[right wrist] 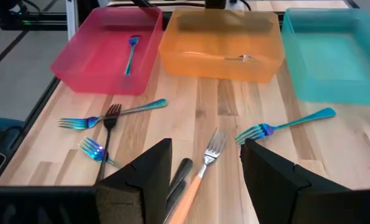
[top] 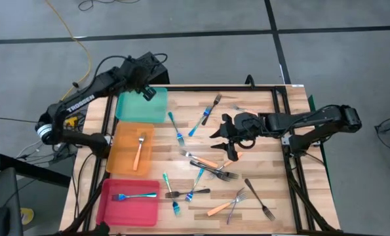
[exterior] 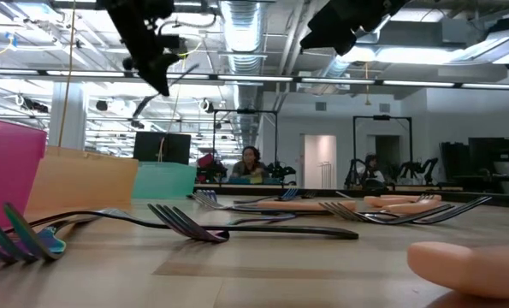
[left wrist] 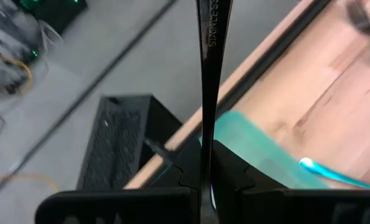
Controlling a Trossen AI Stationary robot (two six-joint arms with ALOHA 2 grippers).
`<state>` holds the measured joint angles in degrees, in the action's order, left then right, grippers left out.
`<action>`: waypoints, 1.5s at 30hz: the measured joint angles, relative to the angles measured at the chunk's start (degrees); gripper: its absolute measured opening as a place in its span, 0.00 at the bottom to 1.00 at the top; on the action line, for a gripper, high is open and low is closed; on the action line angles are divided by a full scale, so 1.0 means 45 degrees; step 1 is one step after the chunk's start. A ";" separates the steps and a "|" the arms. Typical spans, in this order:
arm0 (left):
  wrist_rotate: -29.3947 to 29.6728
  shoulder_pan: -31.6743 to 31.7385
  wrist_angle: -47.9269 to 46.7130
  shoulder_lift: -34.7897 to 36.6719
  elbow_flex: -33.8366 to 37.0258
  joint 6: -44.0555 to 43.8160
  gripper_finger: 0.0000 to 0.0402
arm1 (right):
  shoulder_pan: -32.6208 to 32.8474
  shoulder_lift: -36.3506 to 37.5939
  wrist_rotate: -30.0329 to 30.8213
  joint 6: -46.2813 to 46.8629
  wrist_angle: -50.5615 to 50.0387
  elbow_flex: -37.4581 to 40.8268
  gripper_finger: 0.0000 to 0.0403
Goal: Sort silverware by color (type)
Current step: Put the black fork into the blue bin
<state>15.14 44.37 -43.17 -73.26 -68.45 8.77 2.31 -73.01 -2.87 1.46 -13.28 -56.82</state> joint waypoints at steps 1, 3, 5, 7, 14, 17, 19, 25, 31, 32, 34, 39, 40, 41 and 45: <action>-0.0113 0.0233 -0.0081 -0.0218 0.0005 0.0009 0.00 | -0.0002 0.0000 0.0000 0.0008 -0.0043 0.0000 0.52; -0.0198 0.0538 -0.0280 -0.0697 0.0005 0.0022 0.00 | -0.0012 0.0000 0.0001 0.0019 -0.0194 0.0000 0.52; -0.0180 0.0766 -0.0616 -0.1307 0.0005 0.0461 0.00 | -0.0012 0.0000 0.0000 0.0037 -0.0440 0.0000 0.52; -0.0122 0.0865 -0.1039 -0.1954 0.0017 0.1112 0.00 | -0.0007 0.0000 0.0000 0.0077 -0.0587 0.0000 0.52; 0.0418 0.1402 -0.1425 -0.3759 0.0019 0.1806 0.00 | -0.0007 -0.0005 -0.0001 0.0260 -0.0736 0.0000 0.52; 0.0419 0.1575 -0.1772 -0.4266 0.0023 0.1906 0.00 | -0.0007 -0.0005 0.0000 0.0275 -0.1001 0.0000 0.52; 0.0390 0.1651 -0.1764 -0.4429 0.0099 0.1957 0.00 | -0.0007 -0.0005 -0.0005 0.0277 -0.1159 0.0000 0.52; 0.0141 0.1684 -0.1692 -0.4461 0.0660 0.1910 0.00 | -0.0007 -0.0005 -0.0005 0.0348 -0.1243 0.0000 0.52; 0.0446 0.1572 -0.1467 -0.4471 0.1901 0.2346 0.00 | -0.0005 -0.0010 -0.0005 0.0358 -0.1359 0.0000 0.52; 0.0457 0.1583 -0.1329 -0.4471 0.2072 0.2349 0.00 | -0.0007 -0.0010 -0.0005 0.0359 -0.1359 0.0000 0.52; 0.0466 0.1587 -0.1133 -0.4471 0.2343 0.2426 0.00 | -0.0007 -0.0010 -0.0005 0.0368 -0.1360 0.0000 0.52; -0.0232 0.1567 -0.0940 -0.4471 0.2654 0.3017 0.00 | -0.0007 -0.0010 -0.0005 0.0361 -0.1358 0.0000 0.52; -0.0410 0.1570 -0.0838 -0.4471 0.2722 0.3228 0.00 | -0.0007 -0.0010 -0.0005 0.0358 -0.1354 0.0000 0.52; -0.0471 0.1570 -0.0737 -0.4471 0.2759 0.3401 0.00 | -0.0007 -0.0010 -0.0005 0.0358 -0.1354 0.0000 0.52; -0.0801 0.1589 -0.0584 -0.4580 0.2769 0.3897 0.00 | -0.0007 -0.0010 -0.0009 0.0348 -0.1350 0.0000 0.52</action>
<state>11.54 51.52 -45.80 -93.87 -55.99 26.31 2.28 -73.06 -2.91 3.03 -19.36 -56.82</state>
